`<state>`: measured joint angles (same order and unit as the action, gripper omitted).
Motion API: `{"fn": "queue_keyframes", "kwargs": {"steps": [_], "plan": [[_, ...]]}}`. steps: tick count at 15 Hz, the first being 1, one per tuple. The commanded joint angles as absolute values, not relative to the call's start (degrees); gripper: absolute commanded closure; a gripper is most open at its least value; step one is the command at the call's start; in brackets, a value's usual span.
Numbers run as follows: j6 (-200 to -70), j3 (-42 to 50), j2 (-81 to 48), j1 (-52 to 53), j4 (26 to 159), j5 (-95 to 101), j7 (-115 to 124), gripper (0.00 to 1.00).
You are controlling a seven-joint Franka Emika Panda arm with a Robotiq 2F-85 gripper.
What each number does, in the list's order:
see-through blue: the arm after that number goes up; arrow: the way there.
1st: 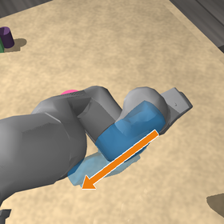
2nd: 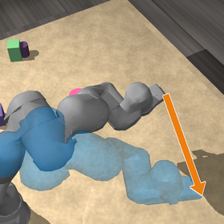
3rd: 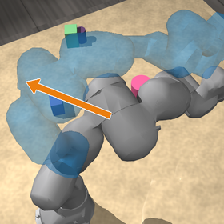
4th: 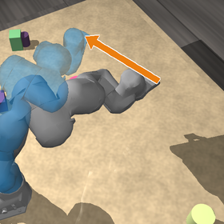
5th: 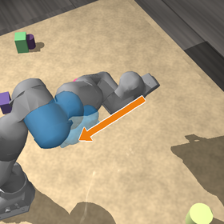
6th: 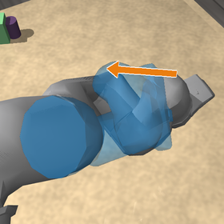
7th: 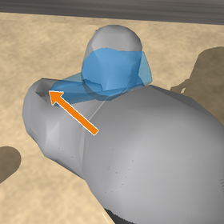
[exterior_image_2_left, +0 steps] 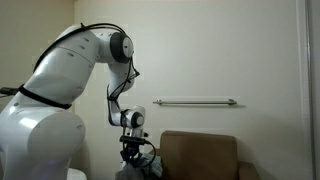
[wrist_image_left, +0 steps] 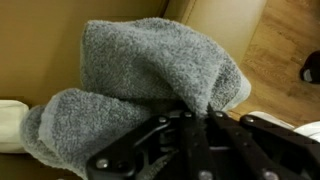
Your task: Put the blue cloth on the arm of the couch
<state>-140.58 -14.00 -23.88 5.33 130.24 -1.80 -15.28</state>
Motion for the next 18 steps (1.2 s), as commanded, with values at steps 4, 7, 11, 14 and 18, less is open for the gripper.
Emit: {"fn": "queue_keyframes", "kwargs": {"steps": [4, 7, 11, 14, 18], "plan": [[-138.6, -17.8, -23.0, 5.0, 130.2, -3.1, -24.6, 0.97], [-137.3, -19.4, -23.7, 4.6, 129.9, -3.8, -27.7, 0.97], [-136.1, -20.2, -23.6, 4.3, 130.2, -4.0, -30.7, 0.65], [-135.4, -20.2, -23.5, 4.4, 130.3, -3.7, -32.2, 0.53], [-134.4, -20.3, -23.7, 4.7, 129.7, -3.2, -33.6, 0.27]]}}
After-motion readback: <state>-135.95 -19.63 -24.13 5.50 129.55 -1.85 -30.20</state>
